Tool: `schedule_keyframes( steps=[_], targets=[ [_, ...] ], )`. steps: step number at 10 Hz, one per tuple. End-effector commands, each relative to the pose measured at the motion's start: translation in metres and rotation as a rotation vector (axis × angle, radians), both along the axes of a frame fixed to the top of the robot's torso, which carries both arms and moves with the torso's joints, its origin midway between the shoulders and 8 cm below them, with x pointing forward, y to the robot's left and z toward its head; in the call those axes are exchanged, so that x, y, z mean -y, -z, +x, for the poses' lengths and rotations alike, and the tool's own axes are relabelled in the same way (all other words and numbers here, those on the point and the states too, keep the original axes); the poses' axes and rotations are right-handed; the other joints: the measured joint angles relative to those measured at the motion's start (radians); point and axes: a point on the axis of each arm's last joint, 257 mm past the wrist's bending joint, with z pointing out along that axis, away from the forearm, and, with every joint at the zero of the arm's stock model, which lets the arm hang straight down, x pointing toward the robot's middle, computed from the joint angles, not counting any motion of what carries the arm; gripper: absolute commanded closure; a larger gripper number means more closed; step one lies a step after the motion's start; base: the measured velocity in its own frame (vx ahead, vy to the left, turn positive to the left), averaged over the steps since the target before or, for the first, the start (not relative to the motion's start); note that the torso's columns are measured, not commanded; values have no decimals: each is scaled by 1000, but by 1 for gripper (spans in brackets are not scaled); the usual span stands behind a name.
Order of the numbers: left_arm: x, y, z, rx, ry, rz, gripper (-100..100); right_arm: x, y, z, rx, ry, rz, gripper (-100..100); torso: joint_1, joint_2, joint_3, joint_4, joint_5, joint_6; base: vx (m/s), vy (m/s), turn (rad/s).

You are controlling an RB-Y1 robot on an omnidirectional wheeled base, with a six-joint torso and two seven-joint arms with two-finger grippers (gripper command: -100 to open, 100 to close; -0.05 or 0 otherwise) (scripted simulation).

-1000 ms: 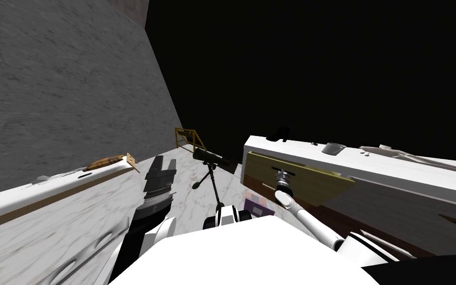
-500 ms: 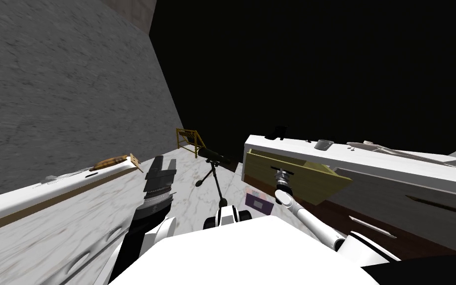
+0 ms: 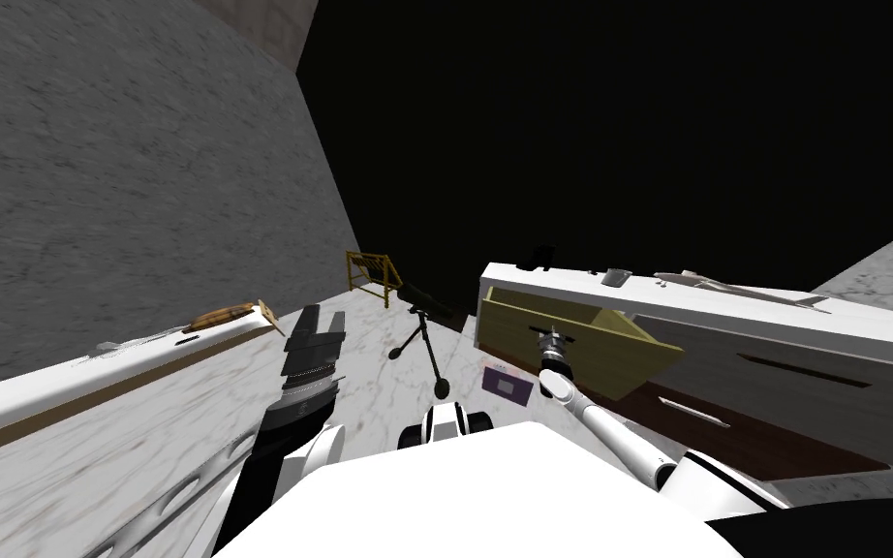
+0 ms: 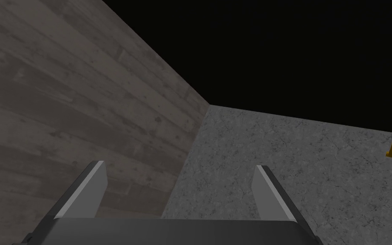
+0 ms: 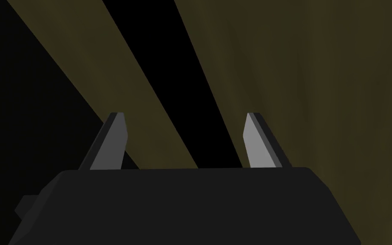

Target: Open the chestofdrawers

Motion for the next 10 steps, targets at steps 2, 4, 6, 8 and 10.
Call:
schedule_keyframes(
  steps=[2,4,6,8,10],
  targets=[
    [0,0,0,0,0,0,0,24,-25,19,-1,-3,4,-100,-4,-2,-1,-1,-1,1,-26,40,-6],
    [0,0,0,0,0,0,0,38,-42,29,0,-6,7,-100,1,4,2,1,1,1,-36,74,-12],
    [0,0,0,0,0,0,0,37,-37,27,-12,-6,13,-100,7,8,4,5,6,1,-25,54,-17],
    [0,0,0,0,0,0,0,37,-31,25,-26,-6,18,0,3,6,3,4,4,1,0,0,0],
    [0,0,0,0,0,0,0,36,-26,24,-34,-7,22,0,2,4,2,2,2,1,0,0,0]
  ],
)
